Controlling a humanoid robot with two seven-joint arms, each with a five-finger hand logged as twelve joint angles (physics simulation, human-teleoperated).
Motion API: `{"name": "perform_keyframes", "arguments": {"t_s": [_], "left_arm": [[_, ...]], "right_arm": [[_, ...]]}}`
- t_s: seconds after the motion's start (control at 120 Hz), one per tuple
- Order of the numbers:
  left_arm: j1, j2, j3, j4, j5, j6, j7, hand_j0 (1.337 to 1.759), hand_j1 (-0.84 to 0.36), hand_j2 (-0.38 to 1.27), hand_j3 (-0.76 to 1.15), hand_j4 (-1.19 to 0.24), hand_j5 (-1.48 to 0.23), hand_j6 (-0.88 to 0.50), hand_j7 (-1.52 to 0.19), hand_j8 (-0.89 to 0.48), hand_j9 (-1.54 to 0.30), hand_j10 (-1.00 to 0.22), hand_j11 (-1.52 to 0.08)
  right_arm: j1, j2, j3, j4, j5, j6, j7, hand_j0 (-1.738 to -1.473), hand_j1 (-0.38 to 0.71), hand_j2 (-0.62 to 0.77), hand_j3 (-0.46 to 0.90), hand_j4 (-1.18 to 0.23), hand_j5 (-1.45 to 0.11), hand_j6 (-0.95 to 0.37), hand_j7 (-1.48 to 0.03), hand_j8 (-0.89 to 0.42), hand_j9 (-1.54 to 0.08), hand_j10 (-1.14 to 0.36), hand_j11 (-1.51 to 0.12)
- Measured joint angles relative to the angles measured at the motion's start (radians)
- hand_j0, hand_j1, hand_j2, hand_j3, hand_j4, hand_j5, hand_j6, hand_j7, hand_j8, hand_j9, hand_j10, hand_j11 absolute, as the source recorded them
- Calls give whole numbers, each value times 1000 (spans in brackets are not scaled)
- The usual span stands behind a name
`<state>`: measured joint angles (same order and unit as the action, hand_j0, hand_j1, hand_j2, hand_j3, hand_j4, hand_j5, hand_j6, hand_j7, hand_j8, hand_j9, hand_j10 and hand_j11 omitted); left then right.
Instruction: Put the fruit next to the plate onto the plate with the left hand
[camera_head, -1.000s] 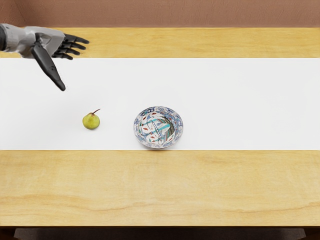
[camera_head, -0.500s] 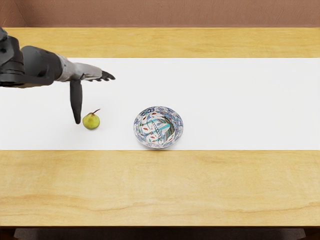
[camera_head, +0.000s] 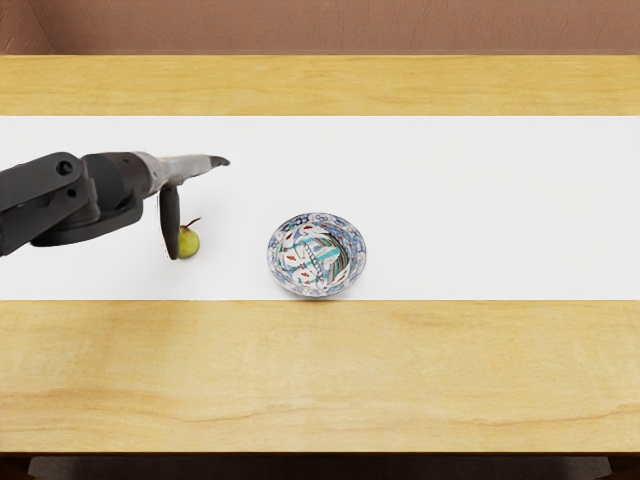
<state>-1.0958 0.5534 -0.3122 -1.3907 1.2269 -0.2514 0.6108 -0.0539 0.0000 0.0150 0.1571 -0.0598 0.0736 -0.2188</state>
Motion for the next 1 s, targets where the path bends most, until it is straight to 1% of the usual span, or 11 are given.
{"name": "perform_keyframes", "arguments": {"t_s": [0.083, 0.192, 0.425, 0.508, 0.608, 0.75, 1.0], "left_arm": [[24, -18, 0, 3, 12, 22, 0, 1658, 326, 6, 0, -24, -27, -25, -27, -25, -26, -23, -26], [81, -18, 2, 6, 55, 52, 0, 1658, 326, 6, 0, -24, -27, -25, -27, -25, -27, -23, -27], [85, -22, 28, 8, 82, 69, 0, 1658, 311, 9, 0, -37, -44, -38, -44, -38, -44, -36, -43], [113, -41, 33, 8, 119, 88, 0, 1658, 293, 12, 0, -51, -63, -53, -63, -52, -62, -51, -62], [117, -35, 35, 4, 145, 107, 0, 1658, 269, 16, 0, -72, -89, -73, -89, -73, -89, -71, -89], [123, -7, 37, -16, 157, 124, 0, 1658, 226, 23, 0, -108, -136, -109, -135, -109, -135, -107, -135], [137, -7, 38, -36, 161, 129, 0, 1658, 114, 42, 0, -202, -258, -204, -258, -203, -258, -202, -257]], "right_arm": [[0, 0, 0, 0, 0, 0, 0, -1658, -349, 0, 0, 0, 0, 0, 0, 0, 0, 0, 0], [0, 0, 0, 0, 0, 0, 0, -1658, -349, 0, 0, 0, 0, 0, 0, 0, 0, 0, 0], [0, 0, 0, 0, 0, 0, 0, -1658, -349, 0, 0, 0, 0, 0, 0, 0, 0, 0, 0], [0, 0, 0, 0, 0, 0, 0, -1658, -349, 0, 0, 0, 0, 0, 0, 0, 0, 0, 0], [0, 0, 0, 0, 0, 0, 0, -1658, -349, 0, 0, 0, 0, 0, 0, 0, 0, 0, 0], [0, 0, 0, 0, 0, 0, 0, -1658, -349, 0, 0, 0, 0, 0, 0, 0, 0, 0, 0], [0, 0, 0, 0, 0, 0, 1, -1658, -349, 0, 0, 0, 0, 0, 0, 0, 0, 0, 0]]}}
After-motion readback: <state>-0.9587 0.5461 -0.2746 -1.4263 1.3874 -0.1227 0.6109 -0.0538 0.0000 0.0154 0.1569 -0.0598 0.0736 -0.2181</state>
